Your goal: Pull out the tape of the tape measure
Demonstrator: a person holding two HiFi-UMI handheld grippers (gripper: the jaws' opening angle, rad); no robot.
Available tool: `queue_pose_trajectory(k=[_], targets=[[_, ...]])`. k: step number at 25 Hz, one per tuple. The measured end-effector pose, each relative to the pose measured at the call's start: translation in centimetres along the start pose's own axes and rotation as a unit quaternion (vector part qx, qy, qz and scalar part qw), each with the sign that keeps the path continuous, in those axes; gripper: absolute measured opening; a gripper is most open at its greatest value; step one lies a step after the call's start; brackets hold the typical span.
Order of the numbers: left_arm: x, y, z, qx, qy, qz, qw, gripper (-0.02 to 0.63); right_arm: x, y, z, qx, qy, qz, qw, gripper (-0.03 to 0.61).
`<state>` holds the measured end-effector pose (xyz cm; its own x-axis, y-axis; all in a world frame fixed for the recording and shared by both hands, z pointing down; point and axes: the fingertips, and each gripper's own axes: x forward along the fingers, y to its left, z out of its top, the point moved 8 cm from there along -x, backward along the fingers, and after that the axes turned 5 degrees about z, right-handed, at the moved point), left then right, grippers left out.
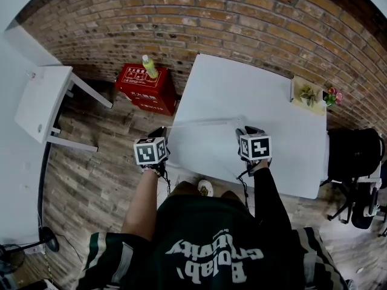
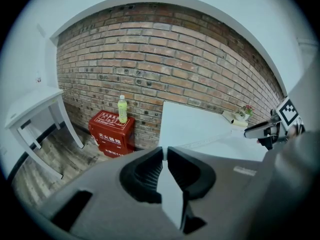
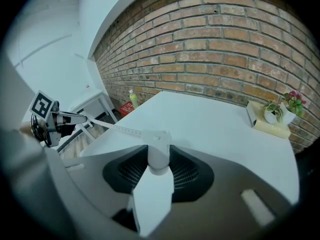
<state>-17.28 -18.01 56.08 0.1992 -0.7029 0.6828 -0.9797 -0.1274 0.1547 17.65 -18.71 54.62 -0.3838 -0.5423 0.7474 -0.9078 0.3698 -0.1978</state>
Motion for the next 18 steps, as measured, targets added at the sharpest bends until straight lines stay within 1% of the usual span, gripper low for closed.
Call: queue_pose_trajectory(k=[4, 10, 18], targets=[[-0.3, 0.9, 0.1, -0.009, -0.004, 0.013, 0.9999, 0.038, -0.3, -0.7, 0.0, 0.004, -0.001, -0.009, 1.0, 0.149], [-0.2, 1.5, 0.0, -0.021, -0.006, 0.014, 0.9997, 0.038, -0.2, -0.8, -0.1, 0.005, -0.002, -0.007, 1.0, 0.149], [-0.2, 1.4, 0.2, -0.022, -0.011, 0.018, 0.9995, 0.038, -0.1, -0.8, 0.1, 0.001, -0.001, -0.012, 1.0, 0.149]])
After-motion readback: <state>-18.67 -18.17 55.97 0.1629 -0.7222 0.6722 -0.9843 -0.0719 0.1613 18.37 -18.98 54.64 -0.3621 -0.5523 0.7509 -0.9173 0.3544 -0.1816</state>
